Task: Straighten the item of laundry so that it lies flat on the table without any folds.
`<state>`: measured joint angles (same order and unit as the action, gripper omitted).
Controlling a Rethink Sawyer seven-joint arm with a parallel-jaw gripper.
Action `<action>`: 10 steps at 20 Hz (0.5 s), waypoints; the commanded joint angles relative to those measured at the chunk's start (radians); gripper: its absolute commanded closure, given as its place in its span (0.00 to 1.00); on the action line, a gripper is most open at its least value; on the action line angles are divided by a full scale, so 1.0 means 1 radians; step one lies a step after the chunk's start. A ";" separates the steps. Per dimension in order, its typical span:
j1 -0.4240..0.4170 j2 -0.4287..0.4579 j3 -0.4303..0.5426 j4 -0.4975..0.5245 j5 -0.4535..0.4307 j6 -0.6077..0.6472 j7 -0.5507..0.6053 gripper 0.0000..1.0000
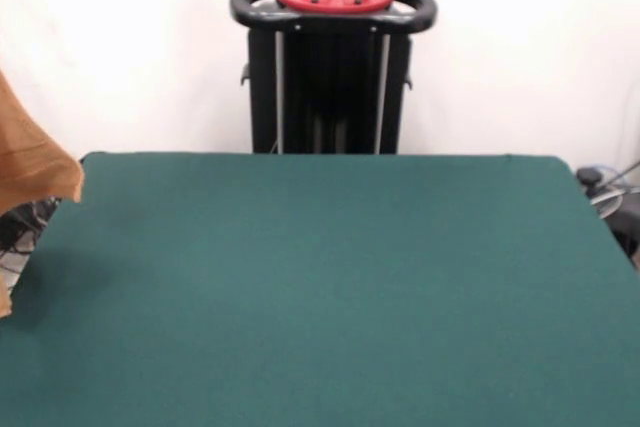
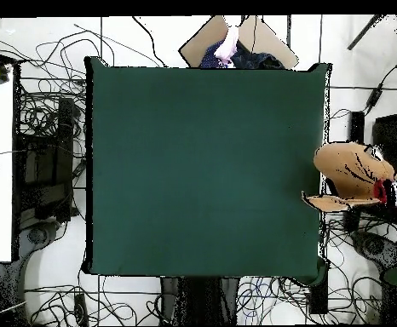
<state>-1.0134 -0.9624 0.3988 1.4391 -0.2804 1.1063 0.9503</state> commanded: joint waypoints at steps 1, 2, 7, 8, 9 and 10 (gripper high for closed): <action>-0.003 0.019 0.058 0.106 -0.035 -0.085 -0.117 1.00; -0.003 0.033 0.060 0.096 -0.037 -0.087 -0.118 1.00; -0.006 0.091 0.061 0.059 -0.046 -0.093 -0.117 1.00; -0.008 0.096 0.060 0.058 -0.047 -0.093 -0.117 1.00; -0.011 0.100 0.060 0.061 -0.045 -0.098 -0.117 1.00; -0.014 0.103 0.061 0.064 -0.044 -0.100 -0.118 1.00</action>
<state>-1.0203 -0.9037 0.3988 1.4444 -0.2857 1.0495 0.9503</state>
